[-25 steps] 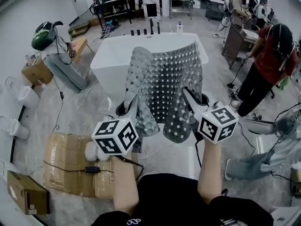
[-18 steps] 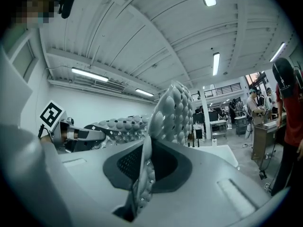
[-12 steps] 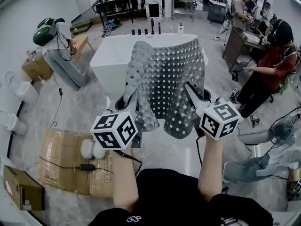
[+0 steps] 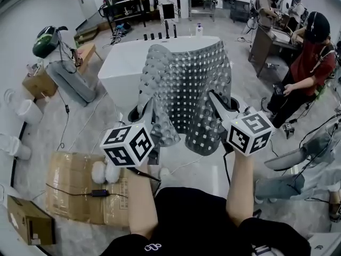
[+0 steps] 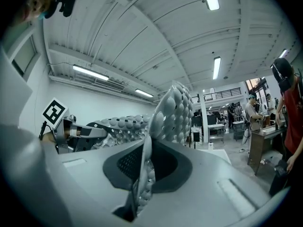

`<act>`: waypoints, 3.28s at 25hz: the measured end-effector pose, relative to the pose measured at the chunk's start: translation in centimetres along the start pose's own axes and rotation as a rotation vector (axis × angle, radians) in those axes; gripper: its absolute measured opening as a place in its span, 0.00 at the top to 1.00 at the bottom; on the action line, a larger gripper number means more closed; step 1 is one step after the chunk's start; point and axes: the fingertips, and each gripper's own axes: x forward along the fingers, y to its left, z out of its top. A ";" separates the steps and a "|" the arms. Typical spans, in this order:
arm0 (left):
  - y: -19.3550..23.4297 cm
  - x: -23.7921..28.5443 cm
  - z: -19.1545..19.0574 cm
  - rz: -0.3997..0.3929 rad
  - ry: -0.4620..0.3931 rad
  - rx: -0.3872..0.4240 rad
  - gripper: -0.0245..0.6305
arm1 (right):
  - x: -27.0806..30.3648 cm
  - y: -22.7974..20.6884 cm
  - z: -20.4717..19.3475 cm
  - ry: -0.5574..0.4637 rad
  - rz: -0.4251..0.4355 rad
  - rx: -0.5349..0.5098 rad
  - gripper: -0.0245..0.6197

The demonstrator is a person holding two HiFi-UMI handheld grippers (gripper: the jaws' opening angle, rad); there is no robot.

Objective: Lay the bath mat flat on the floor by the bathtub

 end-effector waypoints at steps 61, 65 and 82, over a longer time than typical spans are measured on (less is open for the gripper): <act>31.5 31.4 6.5 -0.182 0.188 -0.066 0.93 | 41.8 -8.2 -2.6 0.200 -0.262 0.044 0.93; 31.3 31.6 5.9 -0.190 0.180 -0.080 0.93 | 41.4 -8.5 -3.1 0.210 -0.275 0.035 0.93; 30.5 34.6 3.7 -0.236 0.219 -0.149 0.93 | 40.7 -11.3 -5.2 0.247 -0.346 0.079 0.93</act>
